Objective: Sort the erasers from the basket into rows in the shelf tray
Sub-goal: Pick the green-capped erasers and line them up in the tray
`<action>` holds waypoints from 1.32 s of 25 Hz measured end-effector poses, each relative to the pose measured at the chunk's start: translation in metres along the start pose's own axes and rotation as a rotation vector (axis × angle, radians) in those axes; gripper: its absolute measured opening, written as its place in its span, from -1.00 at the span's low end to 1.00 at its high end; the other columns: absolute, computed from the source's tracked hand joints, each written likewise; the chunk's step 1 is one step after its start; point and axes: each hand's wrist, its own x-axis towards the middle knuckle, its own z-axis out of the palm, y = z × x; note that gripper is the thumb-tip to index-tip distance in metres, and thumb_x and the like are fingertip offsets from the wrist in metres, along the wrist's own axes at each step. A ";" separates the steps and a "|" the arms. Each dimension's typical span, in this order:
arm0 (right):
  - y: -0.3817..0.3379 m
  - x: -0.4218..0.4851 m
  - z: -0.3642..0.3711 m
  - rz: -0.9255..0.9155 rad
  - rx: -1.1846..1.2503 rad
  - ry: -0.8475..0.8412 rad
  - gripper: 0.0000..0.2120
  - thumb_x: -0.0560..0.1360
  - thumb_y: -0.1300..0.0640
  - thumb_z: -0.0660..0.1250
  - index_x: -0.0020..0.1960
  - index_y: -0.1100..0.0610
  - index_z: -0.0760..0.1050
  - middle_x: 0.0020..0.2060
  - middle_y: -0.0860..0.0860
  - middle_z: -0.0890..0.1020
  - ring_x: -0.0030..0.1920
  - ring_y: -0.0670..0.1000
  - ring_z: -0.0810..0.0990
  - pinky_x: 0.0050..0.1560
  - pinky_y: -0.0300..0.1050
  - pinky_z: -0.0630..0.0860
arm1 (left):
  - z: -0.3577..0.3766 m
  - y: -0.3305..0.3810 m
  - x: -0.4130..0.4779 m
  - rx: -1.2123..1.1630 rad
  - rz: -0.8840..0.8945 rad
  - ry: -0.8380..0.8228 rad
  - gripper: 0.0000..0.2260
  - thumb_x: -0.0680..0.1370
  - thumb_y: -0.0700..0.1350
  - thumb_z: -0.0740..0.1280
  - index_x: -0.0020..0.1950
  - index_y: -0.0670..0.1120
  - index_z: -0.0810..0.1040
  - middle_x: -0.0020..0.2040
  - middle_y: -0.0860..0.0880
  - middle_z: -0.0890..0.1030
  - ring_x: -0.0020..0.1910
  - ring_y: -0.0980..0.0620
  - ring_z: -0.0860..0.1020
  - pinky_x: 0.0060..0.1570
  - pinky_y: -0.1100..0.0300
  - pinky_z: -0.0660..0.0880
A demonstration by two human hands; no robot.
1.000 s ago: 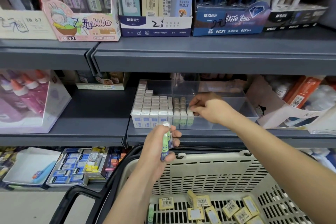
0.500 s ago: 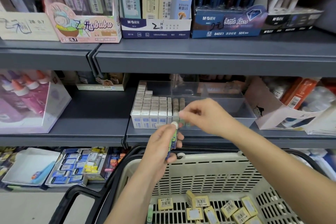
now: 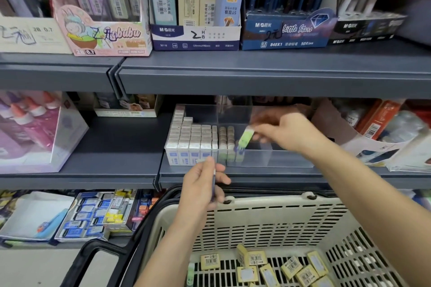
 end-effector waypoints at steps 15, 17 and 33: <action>0.026 0.034 0.034 -0.023 -0.496 -0.073 -0.82 0.56 0.18 0.19 0.06 0.09 0.55 -0.02 0.01 0.64 -0.01 0.05 0.58 0.02 -0.21 0.45 | -0.003 -0.007 0.010 0.012 0.084 0.008 -0.80 0.56 -0.31 0.20 0.09 -0.08 0.52 -0.22 0.02 0.63 -0.24 0.16 0.62 -0.30 0.27 0.54; 0.025 0.034 0.032 -0.010 -0.470 -0.087 -0.82 0.56 0.19 0.19 0.07 0.10 0.54 -0.01 0.02 0.64 -0.01 0.05 0.60 0.08 -0.14 0.50 | -0.002 -0.008 0.011 0.029 0.086 0.005 -0.84 0.56 -0.30 0.24 0.07 -0.09 0.50 -0.23 0.04 0.66 -0.21 0.17 0.63 -0.28 0.29 0.55; -0.001 -0.023 0.016 -0.130 -0.153 -0.137 -0.92 0.50 0.17 0.31 -0.08 0.09 0.59 -0.31 -0.08 0.65 -0.27 -0.16 0.63 -0.01 -0.15 0.57 | 0.003 -0.015 0.006 0.308 0.282 -0.046 -0.79 0.51 -0.28 0.32 -0.03 0.05 0.54 -0.06 0.04 0.63 -0.08 0.15 0.59 -0.04 0.29 0.54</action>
